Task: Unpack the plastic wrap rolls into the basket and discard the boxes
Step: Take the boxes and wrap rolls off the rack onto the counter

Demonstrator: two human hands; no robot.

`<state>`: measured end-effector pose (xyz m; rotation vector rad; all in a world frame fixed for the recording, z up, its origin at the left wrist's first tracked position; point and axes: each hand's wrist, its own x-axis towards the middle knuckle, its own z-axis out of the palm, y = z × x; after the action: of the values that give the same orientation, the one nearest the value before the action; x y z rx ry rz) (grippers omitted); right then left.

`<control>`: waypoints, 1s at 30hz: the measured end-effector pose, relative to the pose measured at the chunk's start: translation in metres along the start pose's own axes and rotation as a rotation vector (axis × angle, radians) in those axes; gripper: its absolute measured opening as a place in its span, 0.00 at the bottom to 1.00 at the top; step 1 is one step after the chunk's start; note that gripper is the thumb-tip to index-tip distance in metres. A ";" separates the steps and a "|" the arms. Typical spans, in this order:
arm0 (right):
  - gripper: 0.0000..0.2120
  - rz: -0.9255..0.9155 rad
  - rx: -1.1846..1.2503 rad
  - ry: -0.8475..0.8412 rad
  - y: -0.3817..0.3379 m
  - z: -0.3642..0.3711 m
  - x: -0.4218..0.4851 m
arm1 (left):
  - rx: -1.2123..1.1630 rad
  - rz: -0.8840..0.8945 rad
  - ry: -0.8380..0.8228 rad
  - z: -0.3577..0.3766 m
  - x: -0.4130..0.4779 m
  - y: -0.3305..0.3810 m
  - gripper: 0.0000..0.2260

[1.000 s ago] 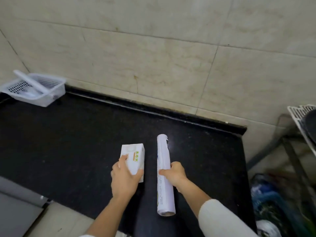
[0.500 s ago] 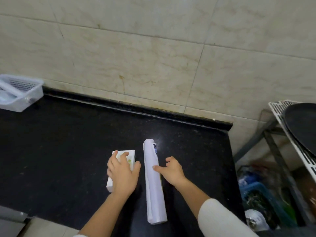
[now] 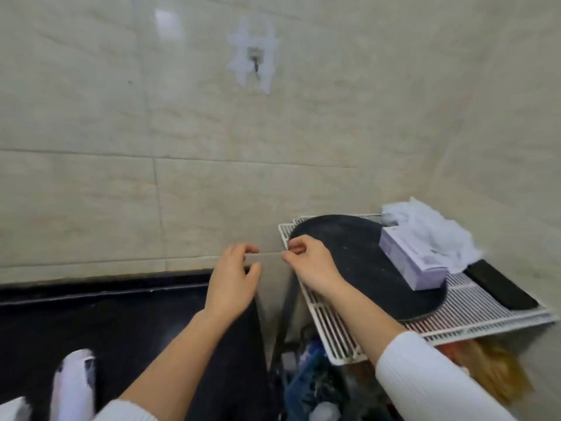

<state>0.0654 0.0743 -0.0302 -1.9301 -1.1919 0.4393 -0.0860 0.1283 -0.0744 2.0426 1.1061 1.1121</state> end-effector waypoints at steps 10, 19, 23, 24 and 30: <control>0.25 -0.026 -0.541 0.086 0.122 -0.184 0.065 | 0.185 -0.045 -0.061 0.168 0.010 0.096 0.09; 0.29 0.063 -0.512 -0.119 0.162 -0.197 0.077 | 0.556 -0.125 -0.266 0.191 -0.005 0.106 0.15; 0.30 0.004 -0.443 -0.140 0.148 -0.192 0.077 | 0.484 -0.146 -0.298 0.183 -0.006 0.113 0.16; 0.31 -0.018 -0.418 -0.139 0.142 -0.189 0.076 | 0.447 -0.145 -0.259 0.179 -0.008 0.115 0.16; 0.35 -0.204 -0.201 -0.224 0.074 -0.138 0.052 | 0.367 -0.185 0.131 0.108 -0.030 0.103 0.14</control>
<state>0.2234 0.0402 0.0025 -1.9373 -1.6152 0.4488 0.0383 0.0419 -0.0615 2.1027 1.6306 1.0190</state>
